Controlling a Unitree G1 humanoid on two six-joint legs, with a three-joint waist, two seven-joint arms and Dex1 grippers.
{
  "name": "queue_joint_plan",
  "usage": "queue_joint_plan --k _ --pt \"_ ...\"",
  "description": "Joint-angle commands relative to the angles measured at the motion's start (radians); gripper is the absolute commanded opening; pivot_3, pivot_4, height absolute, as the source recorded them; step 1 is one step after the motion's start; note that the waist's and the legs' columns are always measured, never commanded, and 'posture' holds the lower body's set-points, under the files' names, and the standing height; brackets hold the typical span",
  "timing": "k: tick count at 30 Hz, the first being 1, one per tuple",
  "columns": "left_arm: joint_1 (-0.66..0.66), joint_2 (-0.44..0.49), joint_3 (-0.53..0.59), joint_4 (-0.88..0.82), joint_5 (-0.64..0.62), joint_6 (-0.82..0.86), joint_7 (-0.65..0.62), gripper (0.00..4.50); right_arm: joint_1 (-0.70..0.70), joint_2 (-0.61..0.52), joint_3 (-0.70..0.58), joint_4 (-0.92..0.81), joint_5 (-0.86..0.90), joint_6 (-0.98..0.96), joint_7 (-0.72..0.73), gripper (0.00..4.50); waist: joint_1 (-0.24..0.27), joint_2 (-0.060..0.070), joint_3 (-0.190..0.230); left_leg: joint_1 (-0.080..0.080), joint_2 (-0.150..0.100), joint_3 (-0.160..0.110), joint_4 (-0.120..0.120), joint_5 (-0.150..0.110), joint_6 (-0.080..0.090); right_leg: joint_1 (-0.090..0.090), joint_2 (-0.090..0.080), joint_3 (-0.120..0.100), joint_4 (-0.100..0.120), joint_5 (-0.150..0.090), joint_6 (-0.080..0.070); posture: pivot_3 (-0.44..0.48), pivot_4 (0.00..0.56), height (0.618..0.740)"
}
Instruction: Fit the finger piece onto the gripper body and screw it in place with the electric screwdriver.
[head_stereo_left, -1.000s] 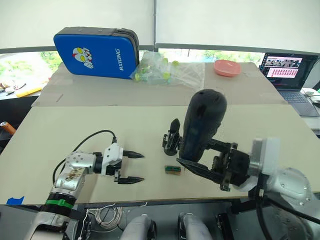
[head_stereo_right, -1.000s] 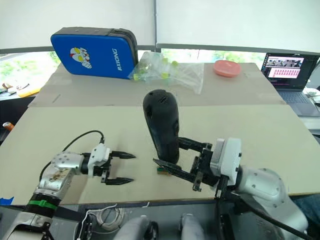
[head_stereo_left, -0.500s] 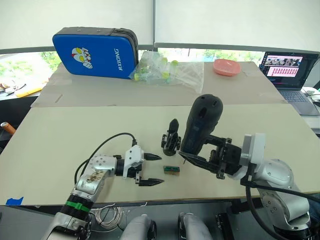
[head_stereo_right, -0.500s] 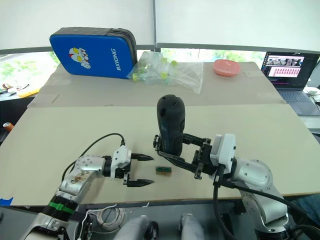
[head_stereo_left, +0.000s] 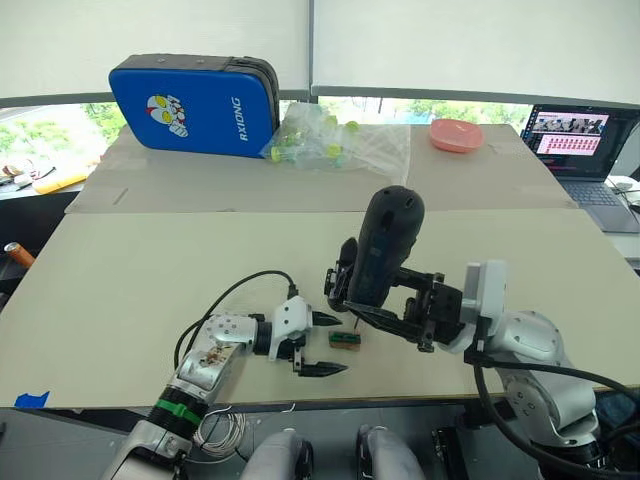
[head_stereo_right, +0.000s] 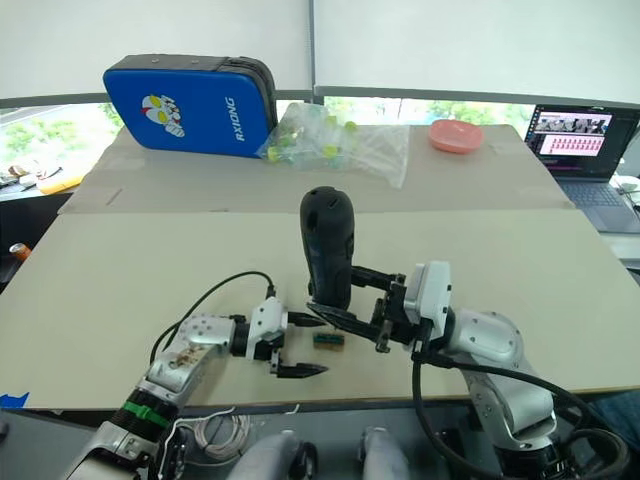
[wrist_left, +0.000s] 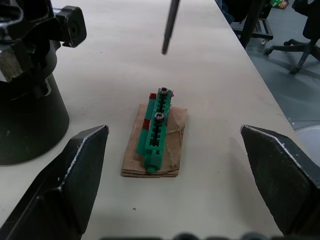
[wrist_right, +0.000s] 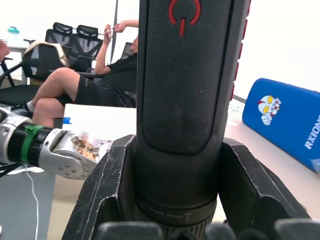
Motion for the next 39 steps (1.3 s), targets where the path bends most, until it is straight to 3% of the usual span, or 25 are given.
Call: queue_joint_plan --k 1,39 --pt "-0.012 -0.003 -0.011 0.015 0.005 -0.001 -0.003 4.5 -0.005 0.009 -0.008 -0.01 0.002 -0.052 0.011 1.88 0.0 0.0 0.0 0.0 0.0 0.0 0.0 0.0 0.0 0.0 0.0 0.0 0.0 0.0 0.0 0.0 0.15 0.74" --pt "-0.005 0.004 -0.024 0.023 0.004 0.022 -0.014 4.5 0.004 0.014 -0.018 0.041 -0.025 -0.094 0.04 1.88 0.009 0.0 0.0 0.001 0.0 0.0 0.0 0.0 0.0 0.0 0.0 0.0 0.0 0.0 0.0 0.0 0.15 0.74"
